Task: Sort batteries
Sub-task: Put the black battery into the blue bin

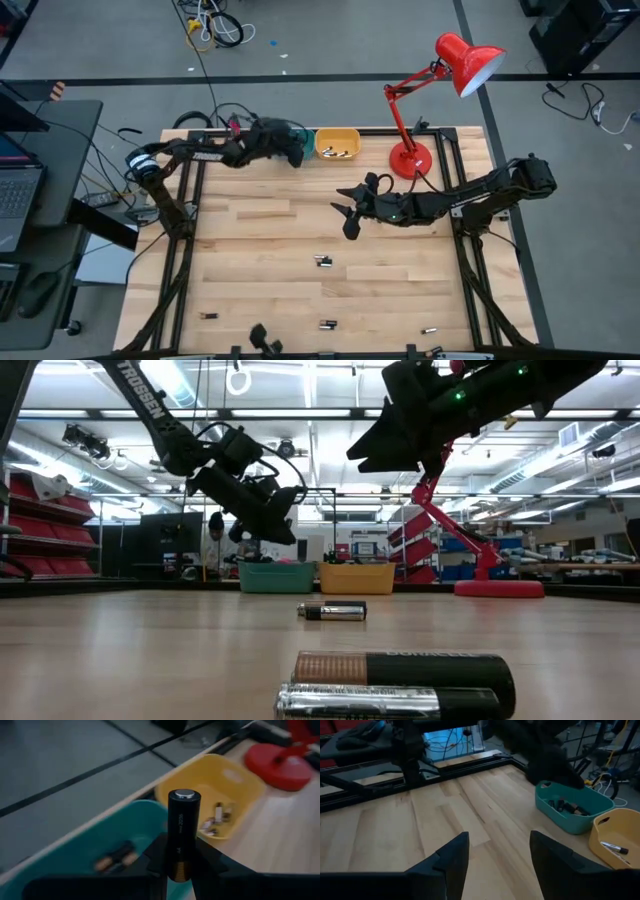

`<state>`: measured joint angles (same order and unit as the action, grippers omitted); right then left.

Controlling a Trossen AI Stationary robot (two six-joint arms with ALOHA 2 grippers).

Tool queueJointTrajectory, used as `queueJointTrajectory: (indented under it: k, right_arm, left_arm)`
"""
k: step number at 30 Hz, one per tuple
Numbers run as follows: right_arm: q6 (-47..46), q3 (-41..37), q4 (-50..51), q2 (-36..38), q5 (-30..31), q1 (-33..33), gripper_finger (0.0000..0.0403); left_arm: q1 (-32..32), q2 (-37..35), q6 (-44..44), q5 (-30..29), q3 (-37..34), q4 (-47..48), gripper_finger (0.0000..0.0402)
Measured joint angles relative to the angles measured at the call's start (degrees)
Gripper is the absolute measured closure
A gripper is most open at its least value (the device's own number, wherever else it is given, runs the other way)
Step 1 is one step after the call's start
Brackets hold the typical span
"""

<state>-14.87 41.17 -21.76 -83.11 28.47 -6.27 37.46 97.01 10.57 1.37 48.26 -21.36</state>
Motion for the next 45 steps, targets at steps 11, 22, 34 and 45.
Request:
queueJointTrajectory:
  k: [11,22,34,45]
  right_arm:
    - [-0.48,0.0,0.08,0.0,-0.02,-0.34,0.021]
    - [-0.61,0.0,0.12,0.0,-0.07,-0.56,0.0208]
    - [-0.01,-0.02,0.77,-12.0,-23.45,-2.56,0.0227]
    - [3.5,-0.02,-6.94,-23.79,-18.91,-10.18,0.0231]
  left_arm:
    - [3.08,-0.02,-2.74,-0.76,5.19,15.45,0.0331]
    - [3.06,-0.02,-2.64,-1.77,5.14,17.04,0.0182]
    - [-8.66,-0.48,-17.13,9.82,5.1,26.7,0.0189]
    - [-31.51,-0.45,-16.22,2.25,5.1,30.41,0.0209]
